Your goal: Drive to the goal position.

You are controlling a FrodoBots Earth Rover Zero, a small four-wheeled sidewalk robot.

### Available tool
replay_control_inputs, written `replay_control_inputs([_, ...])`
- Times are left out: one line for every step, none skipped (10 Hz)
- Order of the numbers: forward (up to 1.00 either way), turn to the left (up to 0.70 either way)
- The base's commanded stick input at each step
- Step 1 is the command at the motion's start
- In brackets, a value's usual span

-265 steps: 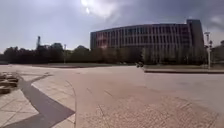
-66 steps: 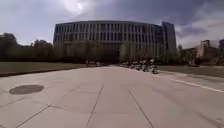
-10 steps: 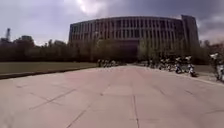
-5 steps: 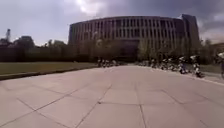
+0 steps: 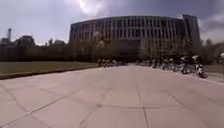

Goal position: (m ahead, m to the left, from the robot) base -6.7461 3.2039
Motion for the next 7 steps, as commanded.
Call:
replay_control_inputs([0.7, -0.01])
replay_control_inputs([0.7, -0.01])
replay_control_inputs([0.7, -0.01])
replay_control_inputs([0.7, -0.01])
replay_control_inputs([0.7, -0.01])
replay_control_inputs([0.7, -0.01])
replay_control_inputs([0.7, -0.01])
